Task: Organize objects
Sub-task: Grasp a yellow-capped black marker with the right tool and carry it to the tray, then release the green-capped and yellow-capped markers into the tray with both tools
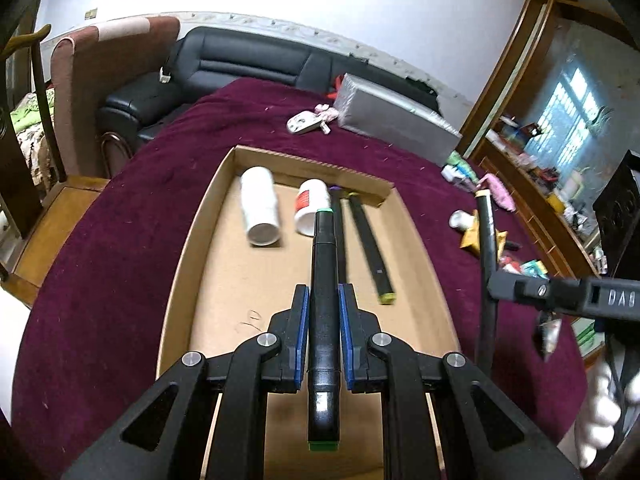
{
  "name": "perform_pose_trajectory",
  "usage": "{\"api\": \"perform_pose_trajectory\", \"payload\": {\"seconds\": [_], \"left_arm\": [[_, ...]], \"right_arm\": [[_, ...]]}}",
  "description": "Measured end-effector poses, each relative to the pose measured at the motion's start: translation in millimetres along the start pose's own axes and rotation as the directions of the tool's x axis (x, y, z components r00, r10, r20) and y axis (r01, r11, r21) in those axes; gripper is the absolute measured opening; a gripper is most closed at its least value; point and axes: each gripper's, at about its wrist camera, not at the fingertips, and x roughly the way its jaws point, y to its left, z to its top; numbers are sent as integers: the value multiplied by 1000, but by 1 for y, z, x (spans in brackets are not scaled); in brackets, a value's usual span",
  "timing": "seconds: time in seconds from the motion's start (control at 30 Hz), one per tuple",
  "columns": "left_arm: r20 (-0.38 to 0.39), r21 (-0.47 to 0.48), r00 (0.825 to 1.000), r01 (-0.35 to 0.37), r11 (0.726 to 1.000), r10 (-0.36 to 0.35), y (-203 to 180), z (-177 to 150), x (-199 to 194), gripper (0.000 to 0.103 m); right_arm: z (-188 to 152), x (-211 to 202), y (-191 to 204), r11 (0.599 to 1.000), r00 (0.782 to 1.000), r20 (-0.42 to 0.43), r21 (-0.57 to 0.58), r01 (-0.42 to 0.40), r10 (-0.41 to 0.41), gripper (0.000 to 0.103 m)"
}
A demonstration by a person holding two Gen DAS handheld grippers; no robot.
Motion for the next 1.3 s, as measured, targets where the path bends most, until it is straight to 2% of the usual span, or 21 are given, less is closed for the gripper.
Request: {"api": "perform_pose_trajectory", "payload": {"seconds": [0.13,0.3,0.57,0.9,1.03,1.1,1.17,1.2,1.27,1.3], "left_arm": [[-43,25,998,-34,999,35,3,7,14,12],[-118,36,991,-56,998,60,5,12,38,12],[-185,19,981,-56,998,58,8,18,56,12],[-182,-5,981,-64,998,62,9,23,57,12],[-150,-44,988,-34,998,27,12,24,51,18],[-144,-74,989,-23,997,12,15,25,47,30],[-127,-109,992,14,994,-28,17,26,40,30],[-118,-123,992,29,992,-44,18,27,36,30],[-86,-161,992,78,984,-93,20,28,24,31],[-74,-171,991,98,980,-111,20,28,19,33]], "right_arm": [[3,31,4,998,997,-49,-16,53,-54,13],[16,56,0,988,986,-65,-24,150,-151,13],[40,88,-6,966,961,-94,-30,258,-259,13],[52,106,-5,957,951,-106,-30,288,-290,13],[53,108,-6,959,953,-109,-13,284,-284,14],[53,103,-8,964,960,-93,13,266,-264,16],[53,97,-7,968,965,-82,19,252,-250,20],[54,92,-7,968,966,-73,21,249,-247,26],[54,75,-7,971,972,-39,33,235,-233,32],[54,67,-8,974,975,-22,41,221,-220,32]]}}
